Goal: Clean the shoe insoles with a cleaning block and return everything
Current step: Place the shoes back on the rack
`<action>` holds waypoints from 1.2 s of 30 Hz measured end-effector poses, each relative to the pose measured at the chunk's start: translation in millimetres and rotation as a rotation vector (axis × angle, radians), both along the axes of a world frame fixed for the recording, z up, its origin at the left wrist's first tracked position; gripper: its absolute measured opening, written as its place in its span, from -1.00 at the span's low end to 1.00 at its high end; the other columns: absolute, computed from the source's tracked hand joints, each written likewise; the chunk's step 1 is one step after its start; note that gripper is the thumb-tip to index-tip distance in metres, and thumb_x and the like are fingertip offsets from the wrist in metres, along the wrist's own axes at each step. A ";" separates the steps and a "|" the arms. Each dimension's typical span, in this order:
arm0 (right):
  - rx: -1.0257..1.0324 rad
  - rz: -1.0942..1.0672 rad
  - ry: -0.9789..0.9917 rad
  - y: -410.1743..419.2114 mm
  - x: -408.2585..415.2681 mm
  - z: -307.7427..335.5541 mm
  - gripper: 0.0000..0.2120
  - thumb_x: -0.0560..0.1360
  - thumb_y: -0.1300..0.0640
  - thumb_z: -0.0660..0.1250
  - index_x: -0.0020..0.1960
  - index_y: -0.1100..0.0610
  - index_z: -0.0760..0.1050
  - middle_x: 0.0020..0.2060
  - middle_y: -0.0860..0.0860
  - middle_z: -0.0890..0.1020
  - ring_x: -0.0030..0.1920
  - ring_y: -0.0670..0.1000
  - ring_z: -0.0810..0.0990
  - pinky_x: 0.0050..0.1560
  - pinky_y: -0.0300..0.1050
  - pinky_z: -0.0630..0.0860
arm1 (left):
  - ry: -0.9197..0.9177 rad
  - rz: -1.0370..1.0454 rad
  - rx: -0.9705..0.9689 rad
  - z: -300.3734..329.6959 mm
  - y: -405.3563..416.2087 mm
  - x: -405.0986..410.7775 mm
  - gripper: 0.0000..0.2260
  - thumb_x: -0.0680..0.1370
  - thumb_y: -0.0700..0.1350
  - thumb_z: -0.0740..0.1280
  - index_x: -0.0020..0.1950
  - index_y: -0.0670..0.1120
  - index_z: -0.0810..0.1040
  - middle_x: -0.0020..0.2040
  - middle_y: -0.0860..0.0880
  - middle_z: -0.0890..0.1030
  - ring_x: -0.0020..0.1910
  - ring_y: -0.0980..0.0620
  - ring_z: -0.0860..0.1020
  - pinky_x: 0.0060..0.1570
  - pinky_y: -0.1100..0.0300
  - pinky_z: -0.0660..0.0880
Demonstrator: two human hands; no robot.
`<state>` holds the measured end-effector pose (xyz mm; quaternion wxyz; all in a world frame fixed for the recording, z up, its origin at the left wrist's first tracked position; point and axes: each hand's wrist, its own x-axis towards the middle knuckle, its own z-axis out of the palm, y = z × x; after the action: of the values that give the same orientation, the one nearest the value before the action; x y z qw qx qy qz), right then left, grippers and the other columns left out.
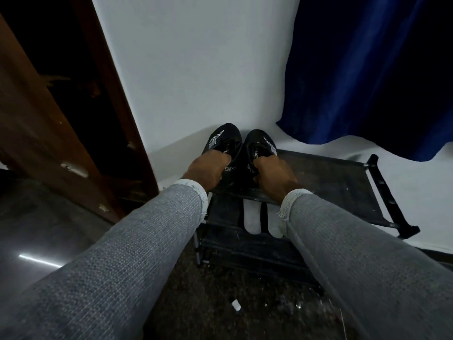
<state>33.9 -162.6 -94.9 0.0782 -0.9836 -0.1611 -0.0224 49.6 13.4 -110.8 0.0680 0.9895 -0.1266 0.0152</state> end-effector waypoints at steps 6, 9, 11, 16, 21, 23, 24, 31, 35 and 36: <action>0.007 0.000 0.006 5.0 5.0 -18.5 -0.81 0.53 0.26 0.23 0.11 0.19 0.52 0.03 0.21 0.59 0.02 0.26 0.59 -0.03 0.03 0.53 | 0.031 -0.008 -0.016 -12.5 7.9 11.5 -0.73 0.46 -0.29 0.34 0.16 -0.19 0.52 0.11 -0.22 0.56 0.09 -0.21 0.55 0.10 -0.01 0.49; 0.006 -0.001 0.003 5.6 5.0 -24.2 -0.80 0.55 0.26 0.21 0.13 0.18 0.52 0.04 0.21 0.59 0.03 0.25 0.59 -0.03 0.04 0.53 | 0.035 -0.010 -0.027 -13.7 8.9 15.5 -0.71 0.45 -0.31 0.35 0.16 -0.19 0.52 0.10 -0.21 0.57 0.09 -0.21 0.55 0.11 -0.02 0.49; 0.017 -0.004 0.004 5.6 6.1 -24.6 -0.80 0.55 0.26 0.21 0.13 0.18 0.52 0.05 0.21 0.59 0.03 0.25 0.59 -0.02 0.03 0.52 | 0.038 -0.013 -0.039 -13.7 9.4 16.8 -0.70 0.45 -0.32 0.35 0.17 -0.19 0.51 0.11 -0.20 0.57 0.09 -0.19 0.55 0.10 0.00 0.50; 0.007 -0.006 0.003 6.7 6.4 -24.7 -0.79 0.56 0.23 0.21 0.17 0.18 0.50 0.07 0.21 0.58 0.06 0.26 0.59 -0.02 0.02 0.51 | 0.025 -0.004 -0.048 -14.8 10.1 15.3 -0.66 0.46 -0.30 0.35 0.22 -0.17 0.50 0.14 -0.20 0.56 0.13 -0.21 0.54 0.11 0.00 0.49; 0.012 -0.015 0.013 8.2 7.5 -26.6 -0.79 0.57 0.24 0.20 0.17 0.19 0.50 0.09 0.23 0.57 0.07 0.27 0.58 0.04 0.07 0.55 | 0.006 0.001 -0.041 -14.4 7.3 11.3 -0.65 0.49 -0.29 0.33 0.28 -0.17 0.49 0.17 -0.23 0.55 0.13 -0.22 0.54 0.12 0.01 0.49; -0.002 -0.014 0.012 8.4 7.8 -26.5 -0.79 0.57 0.22 0.20 0.17 0.20 0.49 0.09 0.23 0.57 0.07 0.27 0.59 0.03 0.06 0.54 | 0.016 0.009 -0.025 -13.4 7.0 11.3 -0.63 0.49 -0.29 0.33 0.30 -0.17 0.47 0.19 -0.21 0.55 0.16 -0.21 0.53 0.14 0.00 0.48; -0.011 -0.013 0.012 8.3 8.1 -26.7 -0.79 0.57 0.22 0.20 0.18 0.20 0.49 0.09 0.23 0.57 0.07 0.27 0.58 0.03 0.06 0.53 | 0.021 0.011 -0.012 -13.3 7.2 11.0 -0.62 0.49 -0.28 0.34 0.31 -0.16 0.46 0.20 -0.20 0.54 0.18 -0.21 0.52 0.15 -0.02 0.48; -0.075 -0.036 -0.060 11.0 1.4 -27.8 -0.70 0.56 0.10 0.26 0.24 0.18 0.42 0.18 0.17 0.52 0.18 0.21 0.51 0.06 0.07 0.49 | -0.111 0.051 -0.049 -15.4 15.1 -11.5 -0.42 0.47 -0.16 0.43 0.44 -0.05 0.28 0.36 -0.09 0.38 0.37 -0.11 0.33 0.17 -0.08 0.47; -0.095 -0.021 -0.284 14.8 -9.0 -20.8 -0.67 0.58 -0.01 0.22 0.26 0.14 0.43 0.22 0.13 0.48 0.24 0.17 0.43 0.22 0.12 0.36 | -0.186 0.106 -0.127 -15.3 33.9 -34.2 -0.35 0.49 -0.06 0.44 0.50 -0.04 0.21 0.41 -0.07 0.31 0.38 -0.11 0.32 0.18 -0.10 0.46; -0.083 0.003 -0.321 16.8 -12.9 -19.6 -0.68 0.58 -0.01 0.22 0.25 0.14 0.44 0.20 0.13 0.49 0.23 0.17 0.43 0.23 0.12 0.34 | -0.201 0.123 -0.129 -16.2 40.8 -42.4 -0.36 0.49 -0.05 0.44 0.49 -0.04 0.22 0.40 -0.07 0.33 0.37 -0.11 0.34 0.16 -0.09 0.46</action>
<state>21.0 -145.8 -114.5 0.0106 -0.9695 -0.1740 -0.1724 7.2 54.2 -127.0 0.1175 0.9825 -0.0704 0.1264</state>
